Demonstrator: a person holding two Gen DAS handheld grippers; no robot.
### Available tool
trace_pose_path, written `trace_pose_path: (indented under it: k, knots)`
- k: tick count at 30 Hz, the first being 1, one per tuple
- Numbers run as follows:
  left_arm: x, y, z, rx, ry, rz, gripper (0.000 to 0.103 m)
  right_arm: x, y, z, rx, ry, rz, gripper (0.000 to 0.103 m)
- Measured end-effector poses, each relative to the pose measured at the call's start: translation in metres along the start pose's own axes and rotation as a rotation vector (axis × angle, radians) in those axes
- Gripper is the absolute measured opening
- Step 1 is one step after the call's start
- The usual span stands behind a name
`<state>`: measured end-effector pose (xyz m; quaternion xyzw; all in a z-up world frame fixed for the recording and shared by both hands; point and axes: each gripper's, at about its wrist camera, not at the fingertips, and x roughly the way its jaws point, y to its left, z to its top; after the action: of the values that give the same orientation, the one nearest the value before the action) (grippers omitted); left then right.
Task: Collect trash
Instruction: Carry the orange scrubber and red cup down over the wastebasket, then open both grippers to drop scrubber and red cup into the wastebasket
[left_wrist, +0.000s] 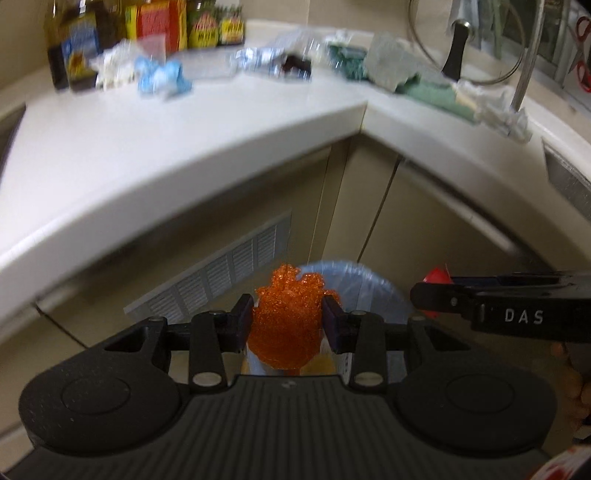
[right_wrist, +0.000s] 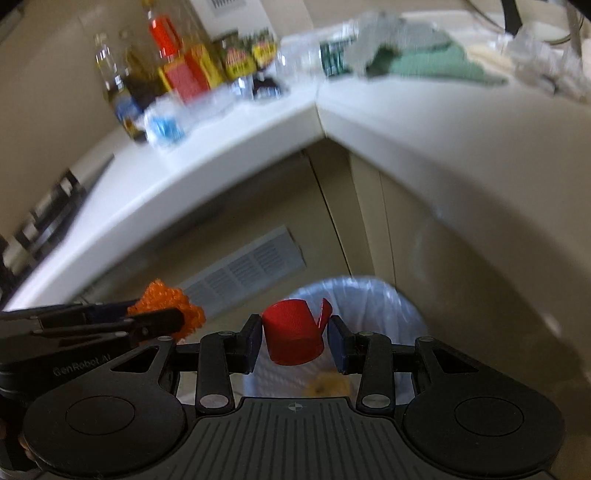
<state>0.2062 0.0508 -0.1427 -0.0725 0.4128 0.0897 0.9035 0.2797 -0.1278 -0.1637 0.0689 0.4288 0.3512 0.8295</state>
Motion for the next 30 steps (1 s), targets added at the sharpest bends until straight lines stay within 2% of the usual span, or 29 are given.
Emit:
trace_pose_path:
  k: [8,23,26,30]
  knots:
    - [0.045,-0.002,-0.024,-0.001,0.057,-0.007,0.037,0.047,-0.016,-0.027,-0.026,0.064,-0.077,0.039]
    - [0.127,-0.006,-0.027,0.022,0.106,-0.053,0.04,0.087,-0.05,-0.037,0.006,0.053,-0.145,0.039]
    - [0.138,-0.01,-0.026,0.029,0.114,-0.053,0.046,0.09,-0.053,-0.034,0.011,0.053,-0.157,0.039]
    - [0.15,-0.015,-0.026,0.043,0.123,-0.054,0.062,0.091,-0.059,-0.033,0.024,0.052,-0.167,0.039]
